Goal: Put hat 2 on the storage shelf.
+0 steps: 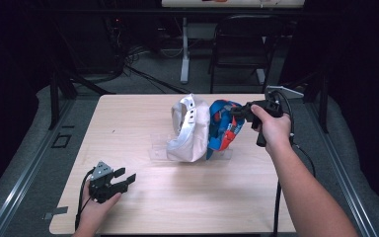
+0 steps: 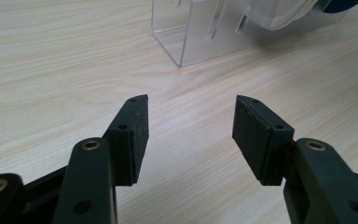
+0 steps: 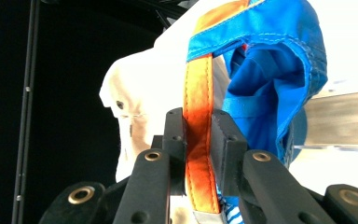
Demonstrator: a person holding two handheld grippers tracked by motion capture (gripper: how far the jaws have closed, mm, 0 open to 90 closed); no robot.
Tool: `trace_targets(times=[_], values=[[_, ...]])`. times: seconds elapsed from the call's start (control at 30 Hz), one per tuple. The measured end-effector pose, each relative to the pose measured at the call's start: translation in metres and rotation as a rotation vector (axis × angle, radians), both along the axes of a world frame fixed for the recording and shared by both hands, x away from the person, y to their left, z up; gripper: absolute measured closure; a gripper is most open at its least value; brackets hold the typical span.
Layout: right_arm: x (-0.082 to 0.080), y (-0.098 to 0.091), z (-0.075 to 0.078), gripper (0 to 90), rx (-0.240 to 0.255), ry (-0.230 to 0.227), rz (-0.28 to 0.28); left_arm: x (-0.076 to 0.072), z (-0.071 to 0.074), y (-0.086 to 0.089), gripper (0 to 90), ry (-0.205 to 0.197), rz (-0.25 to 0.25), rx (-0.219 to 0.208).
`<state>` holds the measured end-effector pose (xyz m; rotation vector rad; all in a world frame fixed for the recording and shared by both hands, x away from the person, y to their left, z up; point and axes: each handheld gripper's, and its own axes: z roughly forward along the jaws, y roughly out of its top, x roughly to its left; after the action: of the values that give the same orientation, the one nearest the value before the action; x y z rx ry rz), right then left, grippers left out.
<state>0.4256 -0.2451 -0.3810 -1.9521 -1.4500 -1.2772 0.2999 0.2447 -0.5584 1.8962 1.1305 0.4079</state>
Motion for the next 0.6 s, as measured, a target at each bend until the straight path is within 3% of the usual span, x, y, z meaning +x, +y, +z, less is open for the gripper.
trace_targets(times=[0.3,0.6], values=[[-0.005,-0.006,-0.002,67.2,-0.039,-0.019,-0.002,0.0,-0.001,0.001,46.0,-0.008,0.007,-0.012],[-0.019,-0.014,0.004,61.1,-0.164,-0.072,0.002,0.0,-0.001,0.001,45.5,-0.008,0.017,-0.015]])
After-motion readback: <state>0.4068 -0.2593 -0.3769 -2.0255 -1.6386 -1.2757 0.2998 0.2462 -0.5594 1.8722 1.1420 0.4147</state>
